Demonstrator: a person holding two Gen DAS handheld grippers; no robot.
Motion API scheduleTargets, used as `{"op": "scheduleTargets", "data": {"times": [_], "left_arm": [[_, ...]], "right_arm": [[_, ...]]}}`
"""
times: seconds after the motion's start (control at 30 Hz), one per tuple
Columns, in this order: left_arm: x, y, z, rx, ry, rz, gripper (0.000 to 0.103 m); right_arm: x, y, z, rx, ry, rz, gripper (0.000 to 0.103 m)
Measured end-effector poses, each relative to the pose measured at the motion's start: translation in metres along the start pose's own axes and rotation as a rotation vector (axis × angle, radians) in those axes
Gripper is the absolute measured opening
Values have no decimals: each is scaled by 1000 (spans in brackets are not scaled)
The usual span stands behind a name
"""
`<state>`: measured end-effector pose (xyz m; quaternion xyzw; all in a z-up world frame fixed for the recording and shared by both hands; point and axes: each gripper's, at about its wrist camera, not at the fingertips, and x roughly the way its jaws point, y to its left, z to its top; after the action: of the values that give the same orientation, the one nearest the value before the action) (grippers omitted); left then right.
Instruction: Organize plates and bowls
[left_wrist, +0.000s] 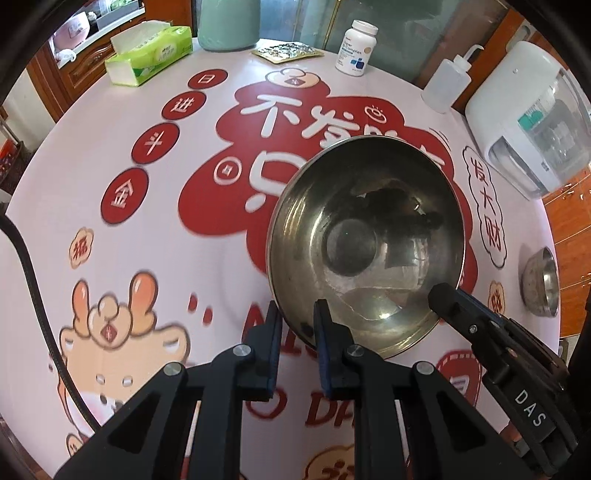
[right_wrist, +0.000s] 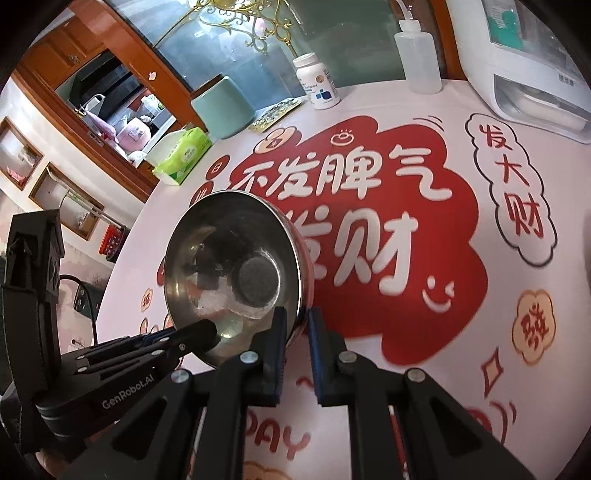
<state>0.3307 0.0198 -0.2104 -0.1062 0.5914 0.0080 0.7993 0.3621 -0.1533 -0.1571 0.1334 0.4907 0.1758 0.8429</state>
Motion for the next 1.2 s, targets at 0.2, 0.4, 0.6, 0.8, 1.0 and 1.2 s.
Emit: {"op": "scheduleTargets", "data": {"times": [0.2, 0.4, 0.6, 0.8, 1.0, 1.2], "left_arm": [[-16, 6, -25, 1, 15, 1, 15], [-38, 14, -51, -15, 23, -3, 15], [-63, 24, -79, -28, 17, -3, 16], [-91, 37, -109, -47, -9, 10, 16], [-114, 57, -142, -83, -28, 0, 16], [-136, 73, -175, -115, -55, -6, 16]], "right_arm": [[-14, 8, -22, 2, 22, 1, 12], [-33, 24, -44, -38, 33, 4, 12], [-49, 37, -67, -52, 57, 22, 12], [-67, 57, -87, -101, 61, 49, 12], [-80, 77, -111, -157, 79, 67, 12], [-92, 95, -136, -199, 92, 97, 12]]}}
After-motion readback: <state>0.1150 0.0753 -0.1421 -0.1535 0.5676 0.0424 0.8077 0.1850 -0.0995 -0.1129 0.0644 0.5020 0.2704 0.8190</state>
